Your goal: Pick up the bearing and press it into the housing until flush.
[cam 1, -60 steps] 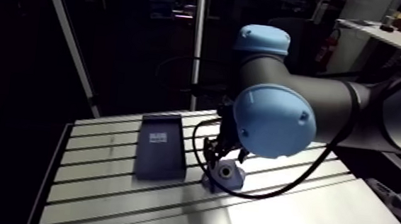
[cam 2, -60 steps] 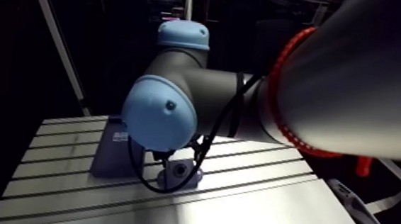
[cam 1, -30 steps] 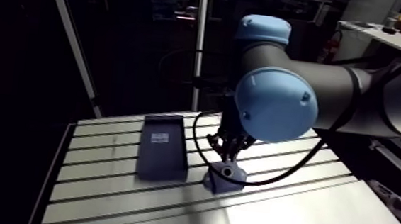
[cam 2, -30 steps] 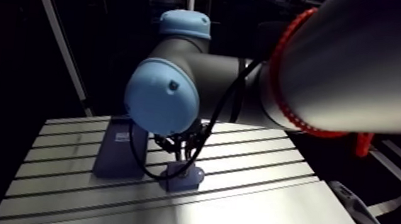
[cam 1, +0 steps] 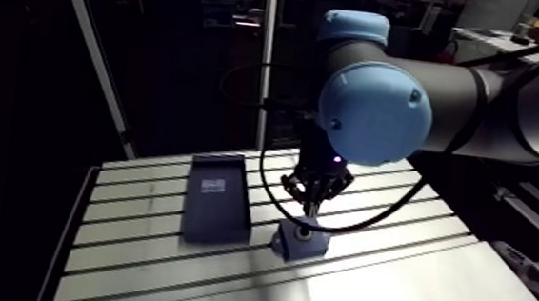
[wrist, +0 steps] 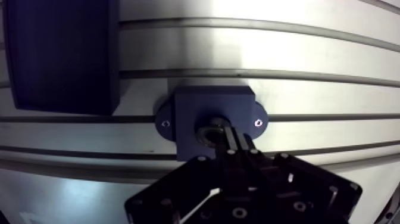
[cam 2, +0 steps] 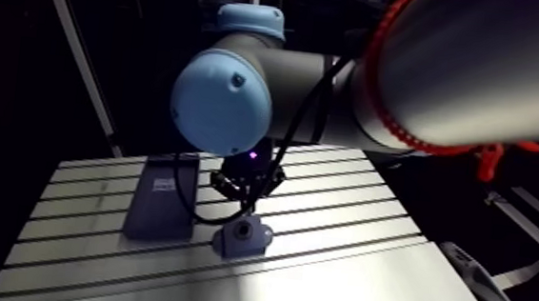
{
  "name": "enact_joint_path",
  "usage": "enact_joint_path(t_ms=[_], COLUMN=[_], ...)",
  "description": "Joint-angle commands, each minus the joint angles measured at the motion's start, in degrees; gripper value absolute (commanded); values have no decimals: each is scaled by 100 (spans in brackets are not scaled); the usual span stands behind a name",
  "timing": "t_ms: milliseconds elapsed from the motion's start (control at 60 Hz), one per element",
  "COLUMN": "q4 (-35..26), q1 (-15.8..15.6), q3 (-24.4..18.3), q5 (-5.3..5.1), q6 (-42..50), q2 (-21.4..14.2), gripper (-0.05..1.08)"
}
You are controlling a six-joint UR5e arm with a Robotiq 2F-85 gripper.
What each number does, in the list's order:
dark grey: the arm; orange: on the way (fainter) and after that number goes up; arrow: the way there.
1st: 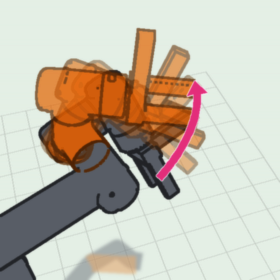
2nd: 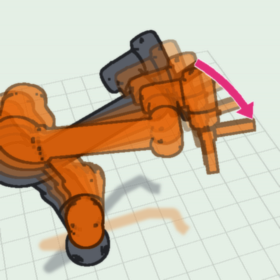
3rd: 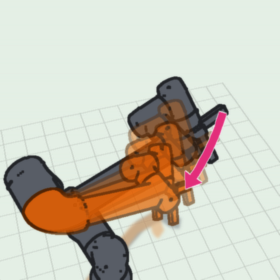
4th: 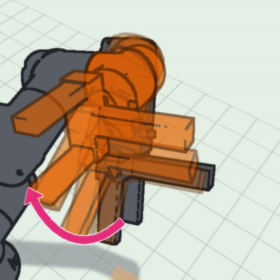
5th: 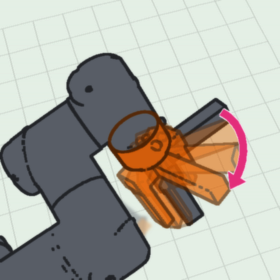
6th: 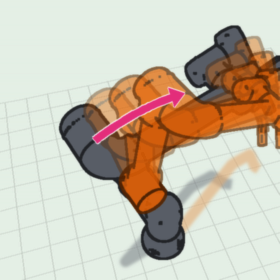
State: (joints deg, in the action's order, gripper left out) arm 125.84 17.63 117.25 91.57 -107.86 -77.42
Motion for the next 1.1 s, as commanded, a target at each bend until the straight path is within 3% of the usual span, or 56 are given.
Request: enact_joint_path(t_ms=[17,1100], q4=[-239,68], q1=[-5,-49], q3=[-24,129], q5=[6,32], q6=[101,192], q2=[-22,276], gripper=[100,101])
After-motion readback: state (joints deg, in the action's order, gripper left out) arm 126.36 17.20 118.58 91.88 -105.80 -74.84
